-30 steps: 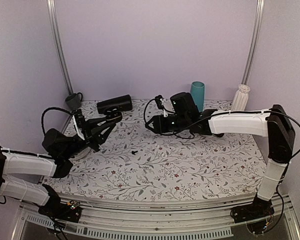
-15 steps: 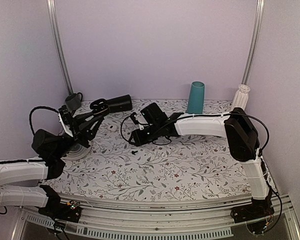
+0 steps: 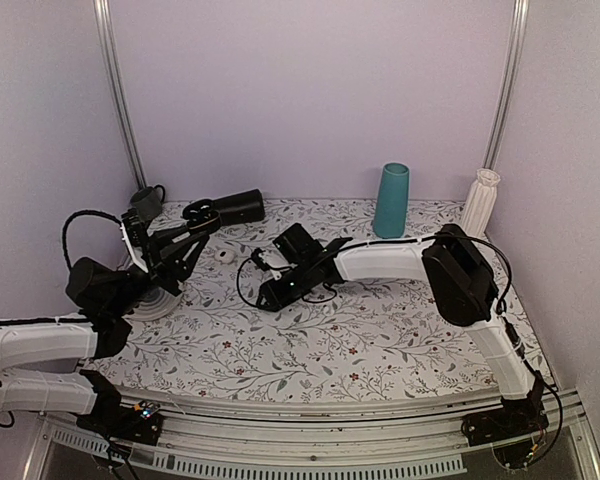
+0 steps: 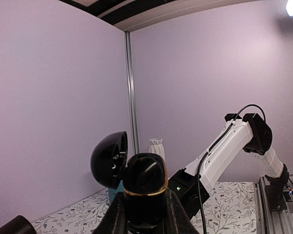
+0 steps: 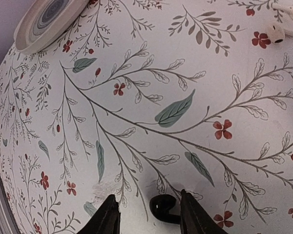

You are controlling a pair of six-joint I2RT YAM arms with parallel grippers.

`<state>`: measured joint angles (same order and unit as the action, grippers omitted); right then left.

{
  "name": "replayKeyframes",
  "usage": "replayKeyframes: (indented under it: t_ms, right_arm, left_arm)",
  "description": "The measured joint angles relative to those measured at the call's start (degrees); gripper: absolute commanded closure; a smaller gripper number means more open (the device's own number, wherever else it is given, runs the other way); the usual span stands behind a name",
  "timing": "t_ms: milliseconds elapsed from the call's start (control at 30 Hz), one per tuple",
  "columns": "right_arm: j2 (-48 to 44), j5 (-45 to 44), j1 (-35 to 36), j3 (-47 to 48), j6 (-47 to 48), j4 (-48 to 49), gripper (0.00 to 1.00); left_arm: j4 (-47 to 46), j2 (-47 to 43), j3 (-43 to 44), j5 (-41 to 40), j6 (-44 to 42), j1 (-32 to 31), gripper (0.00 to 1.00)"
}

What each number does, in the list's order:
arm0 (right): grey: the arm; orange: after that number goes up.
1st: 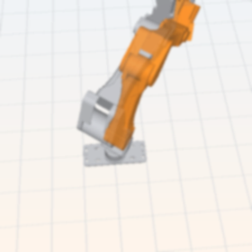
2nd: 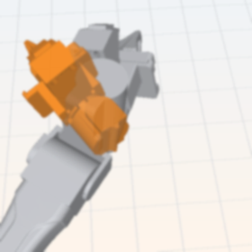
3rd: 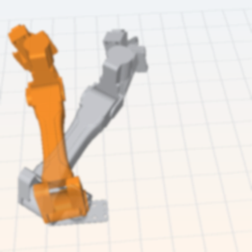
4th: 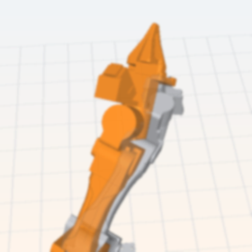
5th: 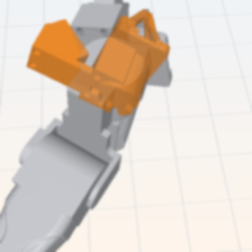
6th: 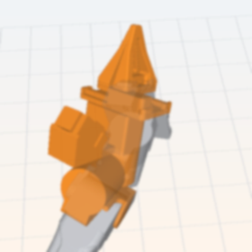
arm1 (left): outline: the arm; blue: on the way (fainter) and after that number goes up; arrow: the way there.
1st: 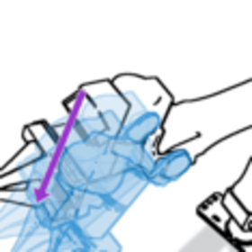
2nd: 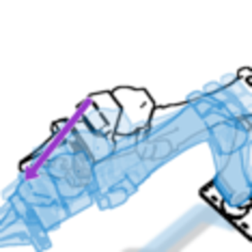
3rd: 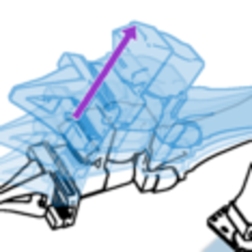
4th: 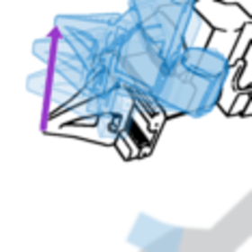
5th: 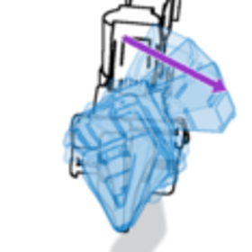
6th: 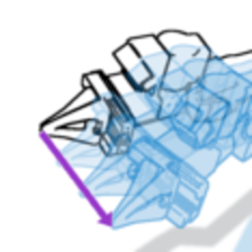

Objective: Insert the wireless bluetooth earbuds into the charging case
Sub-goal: Move the right earbud to the center of the board.

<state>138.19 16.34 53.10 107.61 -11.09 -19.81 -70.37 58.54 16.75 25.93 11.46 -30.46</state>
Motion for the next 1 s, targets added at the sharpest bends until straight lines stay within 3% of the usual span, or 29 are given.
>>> replayKeyframes:
  t_ms: [667,1000]
  right_arm:
    - [0.15,1.18,0.26,-1.09,1.01,-0.15,0.58]
    - [-0.42,-5.22,1.84,-1.55,-1.77,0.00,0.59]
  left_arm:
    - [0.04,0.76,0.00,0.20,1.46,0.13,1.00]
    - [-0.04,1.95,0.00,0.37,2.12,0.15,1.00]
